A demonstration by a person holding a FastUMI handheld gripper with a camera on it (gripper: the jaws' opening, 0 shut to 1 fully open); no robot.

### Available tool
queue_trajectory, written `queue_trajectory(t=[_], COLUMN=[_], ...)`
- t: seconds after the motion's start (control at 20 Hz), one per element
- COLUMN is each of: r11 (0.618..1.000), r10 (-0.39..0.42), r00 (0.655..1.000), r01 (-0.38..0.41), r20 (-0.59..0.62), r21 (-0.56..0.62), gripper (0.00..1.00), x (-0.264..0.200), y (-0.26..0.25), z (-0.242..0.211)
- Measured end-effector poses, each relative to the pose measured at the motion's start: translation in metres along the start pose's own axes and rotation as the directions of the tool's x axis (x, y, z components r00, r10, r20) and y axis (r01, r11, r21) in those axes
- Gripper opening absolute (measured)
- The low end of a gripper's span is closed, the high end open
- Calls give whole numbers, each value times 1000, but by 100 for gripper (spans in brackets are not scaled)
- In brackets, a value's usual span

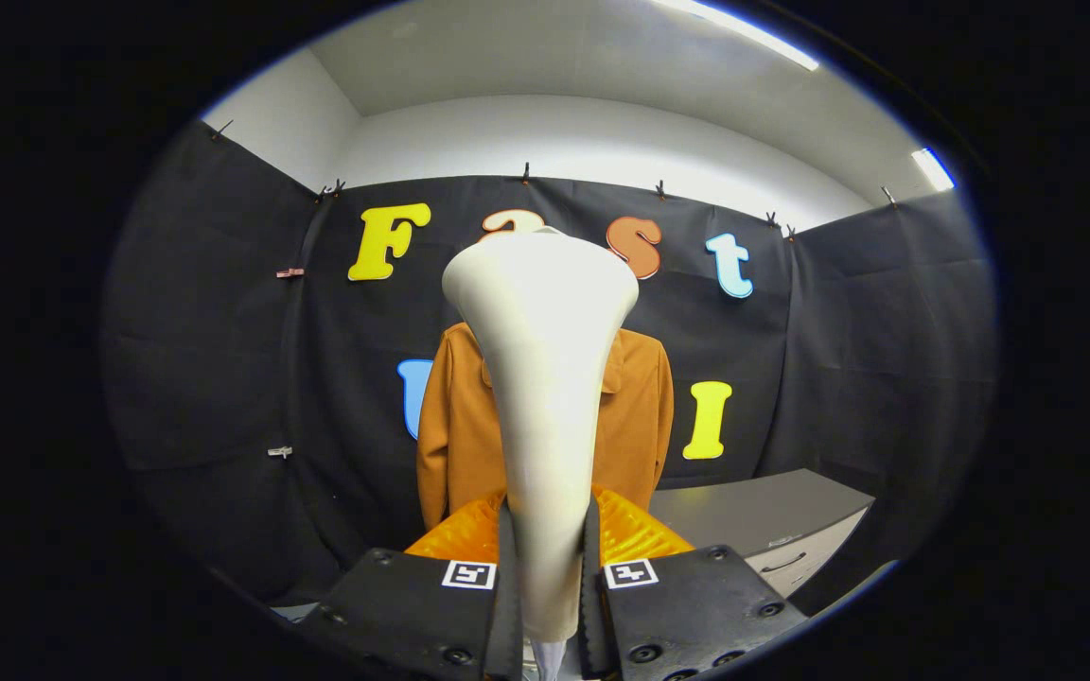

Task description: Iron the clothes twice with a garment steamer, once on the left side and once on the right side.

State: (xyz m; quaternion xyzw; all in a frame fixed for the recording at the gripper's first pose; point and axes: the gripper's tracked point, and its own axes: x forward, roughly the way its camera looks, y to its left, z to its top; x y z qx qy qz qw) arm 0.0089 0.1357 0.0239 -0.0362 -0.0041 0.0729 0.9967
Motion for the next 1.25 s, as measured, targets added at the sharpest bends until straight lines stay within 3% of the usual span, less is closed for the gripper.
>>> queue_trajectory(t=[1.25], r11=[1000], r10=[-23], r00=[999], r01=[23], r20=[-31], r21=[7], gripper=[27], x=[12], y=[-7], z=[-11])
